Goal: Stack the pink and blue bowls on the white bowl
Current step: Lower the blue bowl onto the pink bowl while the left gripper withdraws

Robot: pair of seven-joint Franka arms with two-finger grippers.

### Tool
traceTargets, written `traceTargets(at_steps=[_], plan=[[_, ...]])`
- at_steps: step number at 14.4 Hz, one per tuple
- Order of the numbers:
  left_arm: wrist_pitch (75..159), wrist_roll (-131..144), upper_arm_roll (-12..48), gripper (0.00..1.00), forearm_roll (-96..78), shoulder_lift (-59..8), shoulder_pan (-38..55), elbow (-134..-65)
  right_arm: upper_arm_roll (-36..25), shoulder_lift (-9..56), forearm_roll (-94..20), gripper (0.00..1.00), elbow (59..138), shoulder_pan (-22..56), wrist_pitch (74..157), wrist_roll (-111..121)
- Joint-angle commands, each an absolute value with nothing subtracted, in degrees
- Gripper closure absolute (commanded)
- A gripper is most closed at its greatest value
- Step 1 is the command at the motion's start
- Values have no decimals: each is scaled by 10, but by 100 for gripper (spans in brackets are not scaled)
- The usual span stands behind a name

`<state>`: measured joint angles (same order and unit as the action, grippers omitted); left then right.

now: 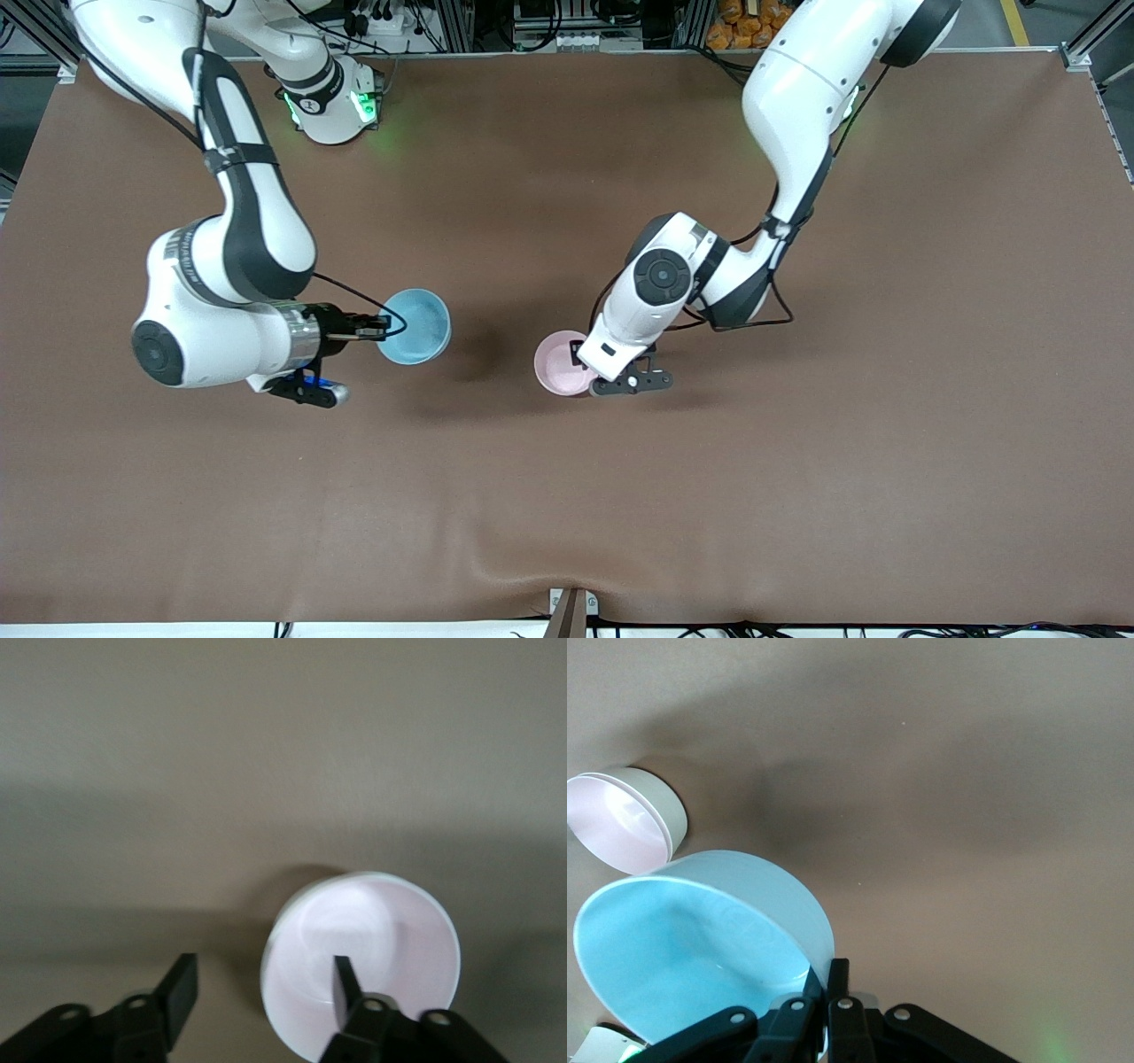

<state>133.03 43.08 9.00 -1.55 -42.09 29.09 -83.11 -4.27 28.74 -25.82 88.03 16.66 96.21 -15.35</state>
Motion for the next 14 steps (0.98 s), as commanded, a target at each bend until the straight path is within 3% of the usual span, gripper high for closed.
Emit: traceTargets(at_steps=[1,9,14], plan=[[1273,436,87,0,-18,-357,263,-842,-48,294,-268,100,874,200,998,-168],[1146,295,87,0,-4,-254,145,-841,-48,329,-269,100,873,317,1141,-309],[1115,225,88,0,-3,-218,78,-840,-48,374,-267,100,834,373,1193,-425]])
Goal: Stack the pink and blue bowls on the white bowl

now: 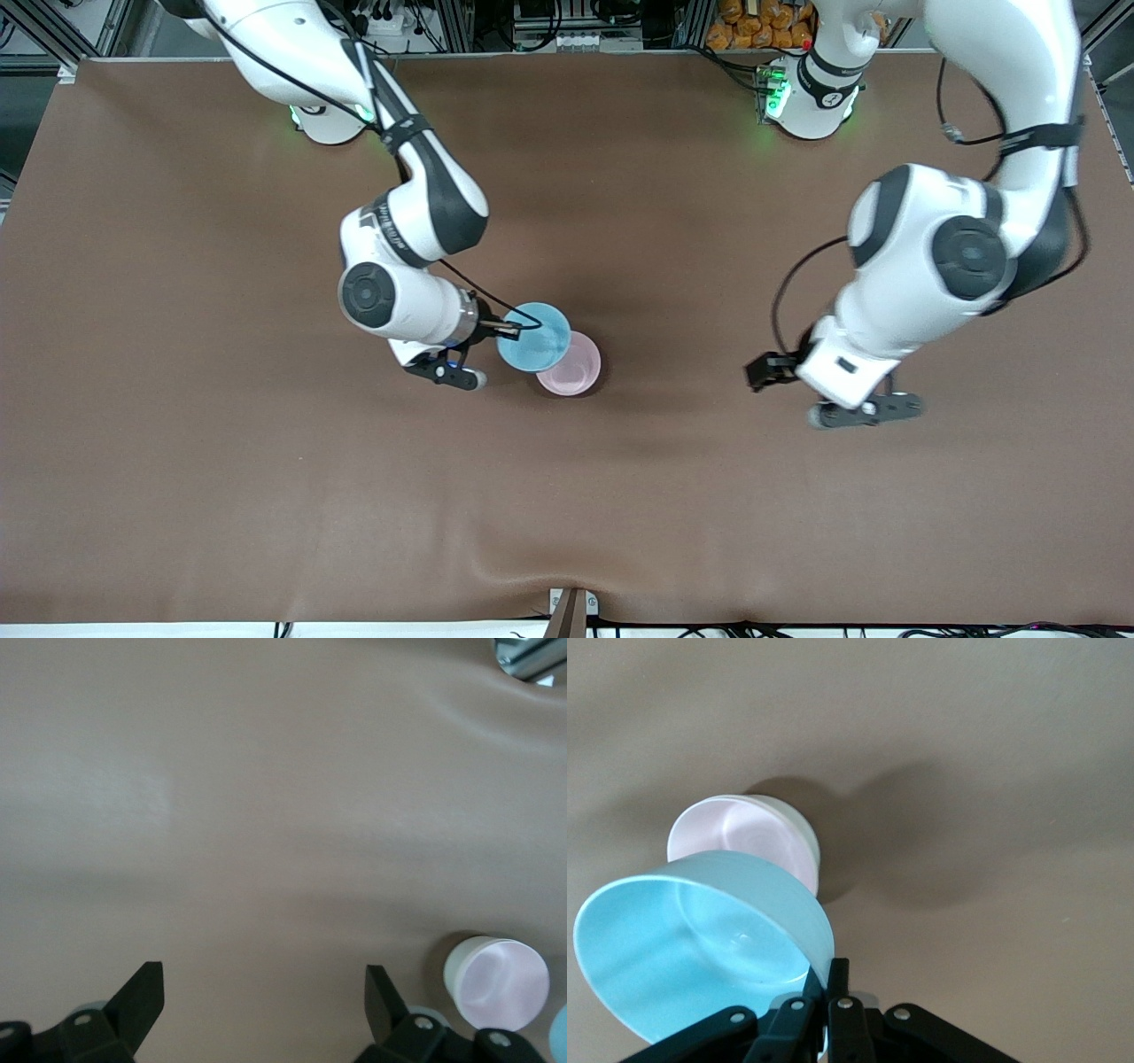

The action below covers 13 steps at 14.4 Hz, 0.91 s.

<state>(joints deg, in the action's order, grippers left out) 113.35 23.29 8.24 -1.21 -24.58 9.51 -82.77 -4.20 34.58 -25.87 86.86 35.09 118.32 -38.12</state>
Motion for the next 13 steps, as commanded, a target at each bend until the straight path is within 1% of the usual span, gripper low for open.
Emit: traceTargets(at_steps=[1,3,5,8,10,11,12,13], plan=[[1103,202,94,0,-4,-208,50,-840,-48,381,-267,100,834,377,1207,-426],[1093,129,103,0,-7,-189,30,-843,-48,391,-268,100,832,378,1218,-427],[1054,99,104,0,-5,-165,-2,-844,-47,406,-270,100,827,372,1251,-425],[983,96,93,0,-4,-114,-3,-844,-47,420,-272,100,822,369,1273,-425],[950,91,72,0,4,-86,4,-841,-47,421,-272,100,821,367,1273,-425],[929,85,46,0,8,-77,21,-839,-47,427,-276,100,821,367,1272,-425],[906,80,27,0,9,-75,35,-837,-47,430,-292,100,821,369,1273,-425],[892,73,22,0,8,-66,35,-836,-47,435,-312,100,822,370,1272,-425]])
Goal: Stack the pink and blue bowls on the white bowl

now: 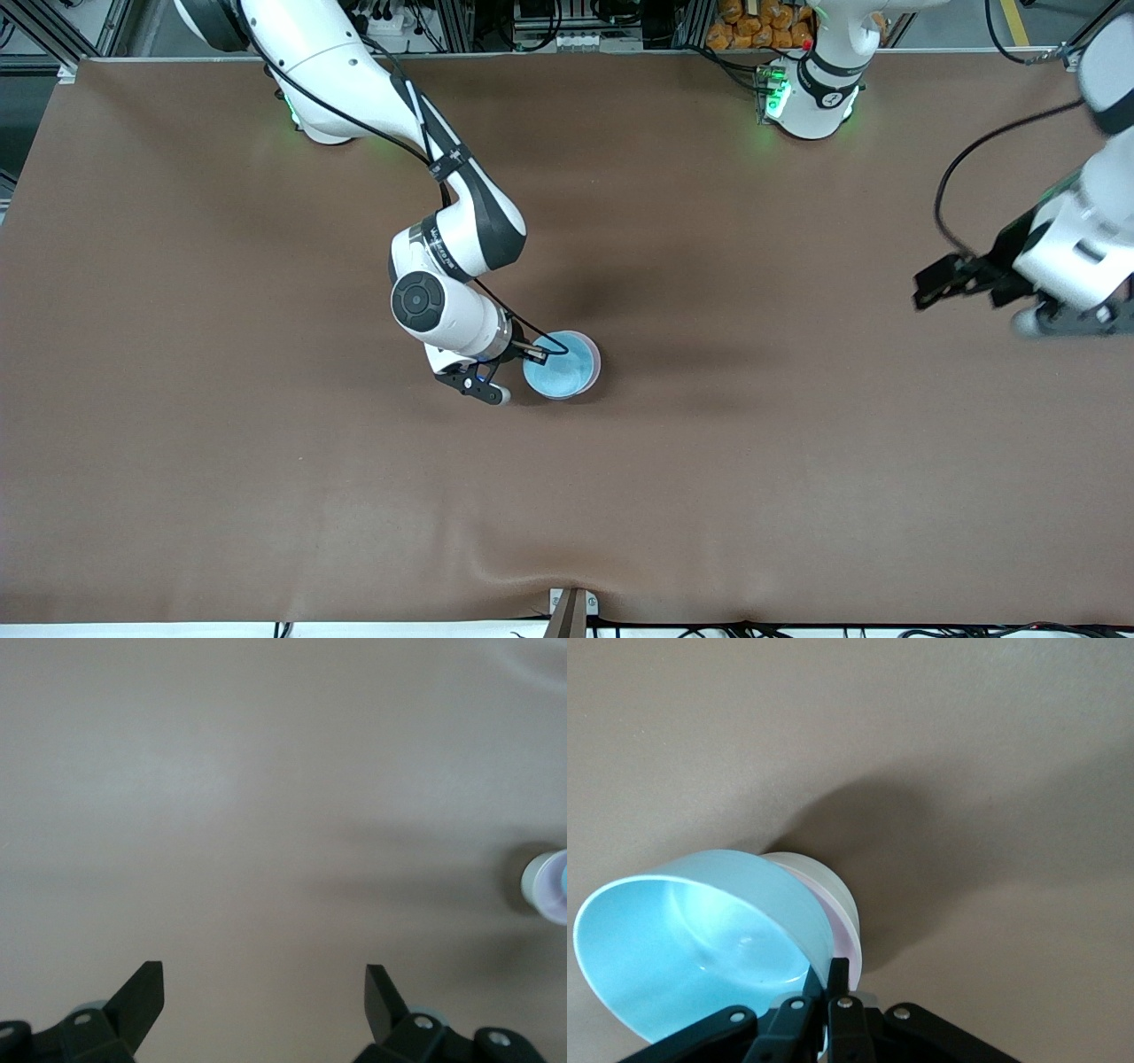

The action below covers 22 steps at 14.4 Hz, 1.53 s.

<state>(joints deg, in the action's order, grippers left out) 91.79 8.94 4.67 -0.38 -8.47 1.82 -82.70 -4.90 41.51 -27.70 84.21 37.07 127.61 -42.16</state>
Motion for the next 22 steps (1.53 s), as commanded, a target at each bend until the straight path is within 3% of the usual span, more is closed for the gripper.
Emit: traceTargets(at_steps=[1,7,8,9,10,18,22], plan=[[889,63,18,0,8,-45,33,-834,-48,437,-324,100,822,369,1272,-424],[794,55,15,0,9,42,30,-842,-48,440,-325,100,823,366,1271,-420],[795,48,11,0,9,40,25,-838,-48,440,-326,75,823,365,1271,-423],[807,41,2,0,7,38,23,-838,-48,442,-326,25,824,364,1272,-425],[824,29,-3,0,9,36,22,-838,-48,445,-324,0,824,366,1275,-420],[846,-4,-12,0,21,30,15,-852,-53,430,-316,0,824,367,1287,-418],[849,-3,-12,0,-5,28,13,-871,-79,362,-258,0,828,366,1252,-402]])
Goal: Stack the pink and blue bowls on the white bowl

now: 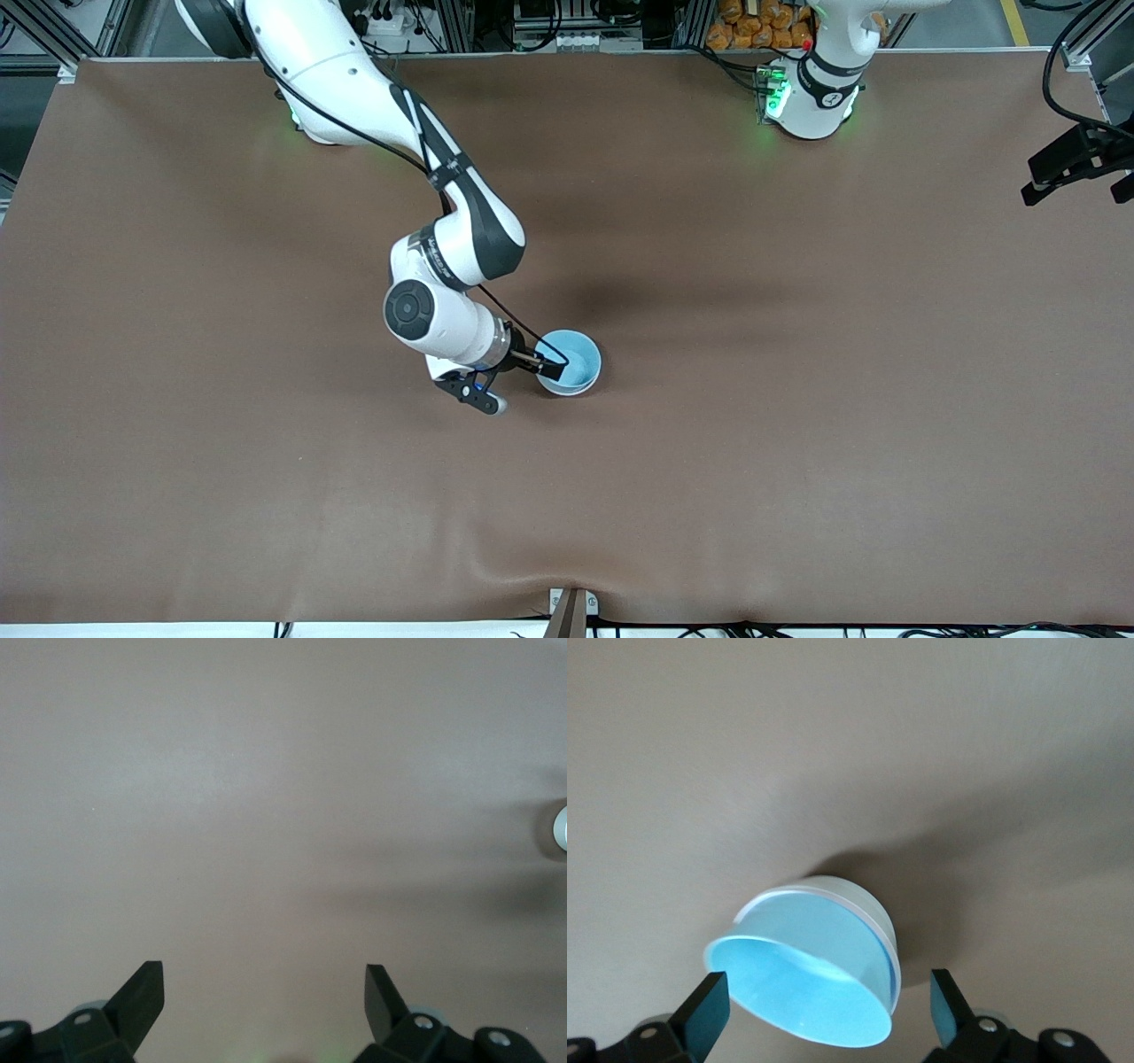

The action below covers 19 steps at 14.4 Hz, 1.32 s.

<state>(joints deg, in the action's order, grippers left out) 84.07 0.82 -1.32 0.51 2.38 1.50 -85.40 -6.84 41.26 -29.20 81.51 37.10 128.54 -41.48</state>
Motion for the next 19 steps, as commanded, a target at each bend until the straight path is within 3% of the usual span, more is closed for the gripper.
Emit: traceTargets(at_steps=[1,4,10,15,19], plan=[[849,0,-12,0,-5,28,13,-872,-88,343,-231,0,829,363,1231,-386],[849,1,-12,0,-4,28,14,-871,-107,293,-208,0,833,331,1137,-303],[845,9,-7,0,-3,29,15,-867,-109,226,-198,0,843,172,984,-108],[838,9,-6,0,-4,31,17,-867,-107,107,-73,0,925,137,961,-66],[838,-1,-4,0,-4,31,11,-867,-105,50,-62,0,960,83,941,2]])
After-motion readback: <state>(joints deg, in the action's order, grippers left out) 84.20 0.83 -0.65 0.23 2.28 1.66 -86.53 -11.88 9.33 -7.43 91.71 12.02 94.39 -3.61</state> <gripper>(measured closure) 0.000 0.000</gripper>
